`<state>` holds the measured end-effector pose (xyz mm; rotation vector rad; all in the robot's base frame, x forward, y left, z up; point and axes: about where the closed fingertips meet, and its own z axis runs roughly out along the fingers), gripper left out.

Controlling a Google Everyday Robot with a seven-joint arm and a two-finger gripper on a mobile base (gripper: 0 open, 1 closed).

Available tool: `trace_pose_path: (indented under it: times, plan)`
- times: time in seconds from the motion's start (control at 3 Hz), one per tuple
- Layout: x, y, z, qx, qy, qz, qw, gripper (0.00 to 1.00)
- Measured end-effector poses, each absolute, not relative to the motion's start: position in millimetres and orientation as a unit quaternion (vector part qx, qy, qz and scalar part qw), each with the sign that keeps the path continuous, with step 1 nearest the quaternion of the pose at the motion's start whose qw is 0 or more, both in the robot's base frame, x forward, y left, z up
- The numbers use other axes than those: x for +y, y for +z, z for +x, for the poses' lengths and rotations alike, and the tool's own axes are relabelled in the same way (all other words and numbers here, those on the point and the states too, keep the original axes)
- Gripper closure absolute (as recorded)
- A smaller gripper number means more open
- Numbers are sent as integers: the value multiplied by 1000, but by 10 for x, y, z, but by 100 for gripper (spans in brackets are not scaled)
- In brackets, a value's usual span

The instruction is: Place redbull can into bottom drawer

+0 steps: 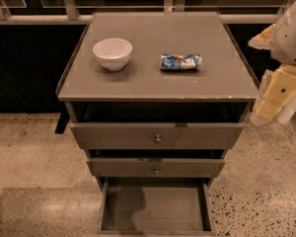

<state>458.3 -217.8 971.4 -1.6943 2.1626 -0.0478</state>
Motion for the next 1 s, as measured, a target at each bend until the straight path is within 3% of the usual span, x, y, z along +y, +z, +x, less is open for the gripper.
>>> trace_pose_path:
  times: [0.33, 1.0]
  plan:
    - [-2095, 9530, 4921, 765, 12, -608, 214, 0]
    - [-2128, 9534, 5029, 766, 22, -594, 246, 0]
